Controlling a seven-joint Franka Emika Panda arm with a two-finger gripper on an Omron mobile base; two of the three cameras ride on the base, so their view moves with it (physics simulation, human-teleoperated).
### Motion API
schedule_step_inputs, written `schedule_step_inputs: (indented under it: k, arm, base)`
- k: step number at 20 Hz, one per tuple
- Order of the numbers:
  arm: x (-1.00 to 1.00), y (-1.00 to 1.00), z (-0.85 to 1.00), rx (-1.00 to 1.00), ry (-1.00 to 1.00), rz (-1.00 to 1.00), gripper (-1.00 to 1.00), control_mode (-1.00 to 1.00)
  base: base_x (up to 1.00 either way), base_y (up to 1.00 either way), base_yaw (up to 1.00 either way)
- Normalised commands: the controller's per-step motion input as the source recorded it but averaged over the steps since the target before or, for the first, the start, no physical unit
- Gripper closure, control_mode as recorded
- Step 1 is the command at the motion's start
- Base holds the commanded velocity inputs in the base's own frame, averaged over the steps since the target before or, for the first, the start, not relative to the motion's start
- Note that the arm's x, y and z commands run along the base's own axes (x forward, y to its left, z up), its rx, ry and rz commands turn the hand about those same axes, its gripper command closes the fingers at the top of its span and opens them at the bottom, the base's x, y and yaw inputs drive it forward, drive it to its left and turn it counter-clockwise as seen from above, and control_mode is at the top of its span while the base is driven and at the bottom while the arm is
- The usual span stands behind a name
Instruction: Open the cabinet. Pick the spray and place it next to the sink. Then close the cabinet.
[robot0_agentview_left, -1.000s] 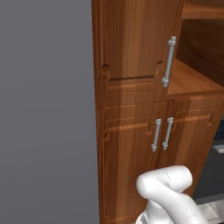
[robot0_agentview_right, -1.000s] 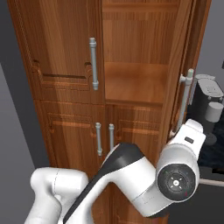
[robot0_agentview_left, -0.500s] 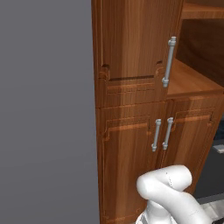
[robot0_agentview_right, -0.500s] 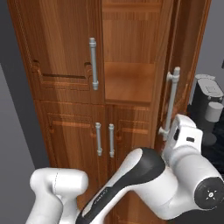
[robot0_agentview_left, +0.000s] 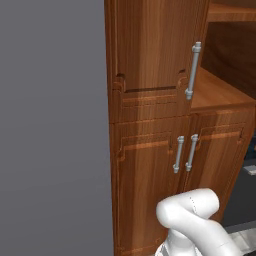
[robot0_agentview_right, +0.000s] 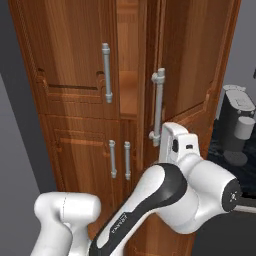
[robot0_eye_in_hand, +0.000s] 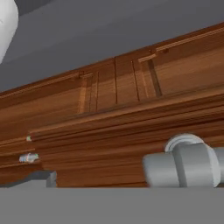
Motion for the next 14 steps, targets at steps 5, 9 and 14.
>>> schedule_step_inputs:
  k: [5, 9, 14]
  arm:
    - [0.44, 0.94, 0.0, -0.06, 0.0, 0.15, -1.0, -1.0]
    - [0.79, 0.83, -0.06, -0.12, 0.0, -0.02, -1.0, -1.0]
    - [0.94, 0.67, 0.0, -0.14, 0.0, -0.15, -1.0, -1.0]
  base:
    - [0.0, 0.0, 0.0]
    - [0.0, 0.0, 0.0]
    - [0.0, 0.0, 0.0]
